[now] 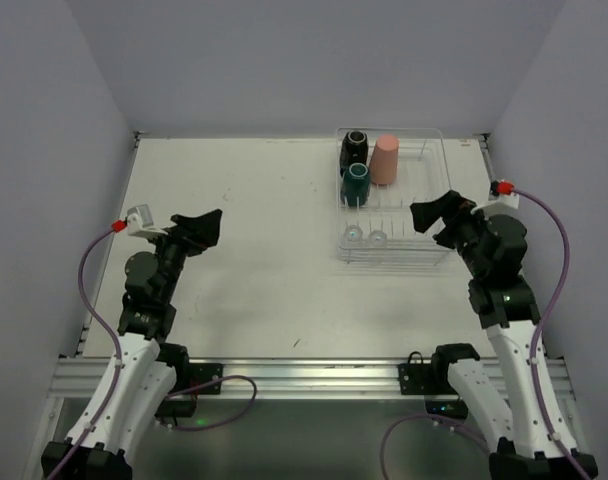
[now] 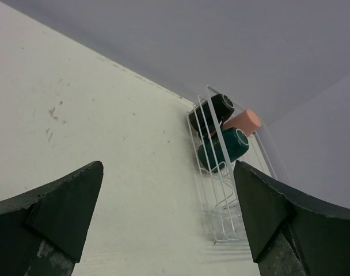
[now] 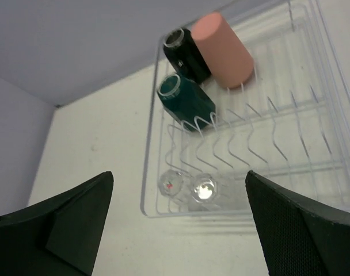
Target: Unload the cups from the dish rack
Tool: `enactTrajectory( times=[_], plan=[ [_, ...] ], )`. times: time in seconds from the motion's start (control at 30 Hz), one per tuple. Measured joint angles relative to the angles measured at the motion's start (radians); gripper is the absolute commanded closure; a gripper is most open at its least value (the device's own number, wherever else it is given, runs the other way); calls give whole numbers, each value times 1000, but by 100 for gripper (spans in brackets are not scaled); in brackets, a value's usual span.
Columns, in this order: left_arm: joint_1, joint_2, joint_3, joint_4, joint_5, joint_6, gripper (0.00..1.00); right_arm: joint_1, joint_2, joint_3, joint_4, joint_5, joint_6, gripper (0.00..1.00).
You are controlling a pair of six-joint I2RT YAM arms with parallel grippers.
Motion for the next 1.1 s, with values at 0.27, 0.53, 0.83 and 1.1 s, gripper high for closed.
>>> enactTrajectory(
  times=[0.27, 0.53, 0.83, 1.1],
  plan=[
    [0, 159, 130, -137, 26, 38, 0, 134, 503, 351, -244, 135, -77, 2],
    [0, 288, 231, -269, 36, 103, 0, 246, 876, 597, -415, 217, -112, 9],
    [0, 287, 231, -295, 69, 113, 3, 253, 887, 475, -439, 233, -115, 13],
    [0, 287, 231, -286, 101, 110, 4, 283, 883, 376, -406, 225, -111, 15]
  ],
)
